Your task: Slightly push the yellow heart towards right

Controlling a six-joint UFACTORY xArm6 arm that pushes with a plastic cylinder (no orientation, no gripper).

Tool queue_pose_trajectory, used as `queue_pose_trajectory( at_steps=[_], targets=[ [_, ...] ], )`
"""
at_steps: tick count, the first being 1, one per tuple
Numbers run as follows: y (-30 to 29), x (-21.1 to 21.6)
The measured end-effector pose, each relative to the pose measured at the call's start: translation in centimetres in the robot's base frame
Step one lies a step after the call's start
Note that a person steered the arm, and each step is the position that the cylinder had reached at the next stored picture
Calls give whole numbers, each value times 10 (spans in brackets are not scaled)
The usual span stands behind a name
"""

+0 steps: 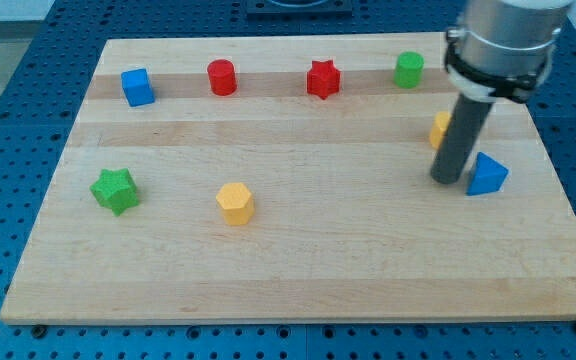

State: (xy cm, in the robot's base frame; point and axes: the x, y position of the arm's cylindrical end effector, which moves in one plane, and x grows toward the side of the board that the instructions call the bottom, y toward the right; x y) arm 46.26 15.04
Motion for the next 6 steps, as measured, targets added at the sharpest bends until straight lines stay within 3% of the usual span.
queue_pose_trajectory(
  at_steps=[2,3,6],
  targets=[
    [-26,-47],
    [-26,-90],
    [36,-90]
  ],
)
